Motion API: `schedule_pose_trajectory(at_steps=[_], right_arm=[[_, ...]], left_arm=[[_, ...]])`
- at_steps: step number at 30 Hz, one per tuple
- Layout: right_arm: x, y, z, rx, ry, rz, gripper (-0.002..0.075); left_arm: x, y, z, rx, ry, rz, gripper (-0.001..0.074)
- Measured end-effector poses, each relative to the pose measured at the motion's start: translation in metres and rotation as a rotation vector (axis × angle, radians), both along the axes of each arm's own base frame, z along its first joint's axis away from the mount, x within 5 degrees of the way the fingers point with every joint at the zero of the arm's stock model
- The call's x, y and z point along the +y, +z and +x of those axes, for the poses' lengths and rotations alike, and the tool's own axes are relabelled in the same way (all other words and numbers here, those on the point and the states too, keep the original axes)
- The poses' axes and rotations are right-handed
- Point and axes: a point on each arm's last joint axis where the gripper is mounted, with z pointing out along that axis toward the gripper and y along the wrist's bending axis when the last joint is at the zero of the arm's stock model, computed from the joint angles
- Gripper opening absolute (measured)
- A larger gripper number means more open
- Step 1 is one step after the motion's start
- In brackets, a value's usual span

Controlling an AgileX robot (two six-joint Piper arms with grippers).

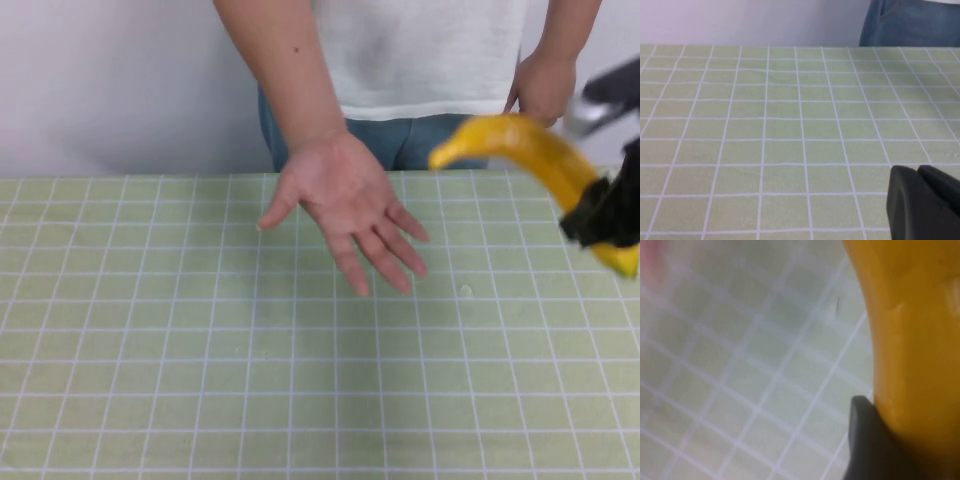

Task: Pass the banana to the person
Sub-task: Hand the grabbed banana to the person

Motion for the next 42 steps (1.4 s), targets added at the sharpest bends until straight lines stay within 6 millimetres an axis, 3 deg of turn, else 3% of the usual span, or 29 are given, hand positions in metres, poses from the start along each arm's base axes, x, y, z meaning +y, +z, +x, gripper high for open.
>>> schedule_pose_trajectory(at_steps=[6, 12, 17, 24, 29, 34, 42], right_arm=[[0.007, 0.057, 0.0, -0.114, 0.097, -0.016, 0.0251], [0.04, 0.076, 0.011, -0.155, 0.275, -0.279, 0.0251], [0.082, 0.065, 0.025, -0.156, 0.379, -0.455, 0.0251], [0.122, 0.035, 0.048, -0.077, 0.452, -0.493, 0.0251], [0.132, 0.014, 0.062, -0.027, 0.457, -0.51, 0.0251], [0.135, 0.008, 0.066, -0.017, 0.443, -0.505, 0.027], [0.133, 0.011, 0.065, -0.022, 0.385, -0.494, 0.048]], left_arm=[[0.0, 0.0, 0.0, 0.0, 0.0, 0.0, -0.0004], [0.0, 0.0, 0.0, 0.0, 0.0, 0.0, -0.0004], [0.0, 0.0, 0.0, 0.0, 0.0, 0.0, -0.0004], [0.0, 0.0, 0.0, 0.0, 0.0, 0.0, -0.0004], [0.0, 0.0, 0.0, 0.0, 0.0, 0.0, -0.0004], [0.0, 0.0, 0.0, 0.0, 0.0, 0.0, -0.0004], [0.0, 0.0, 0.0, 0.0, 0.0, 0.0, -0.0004]])
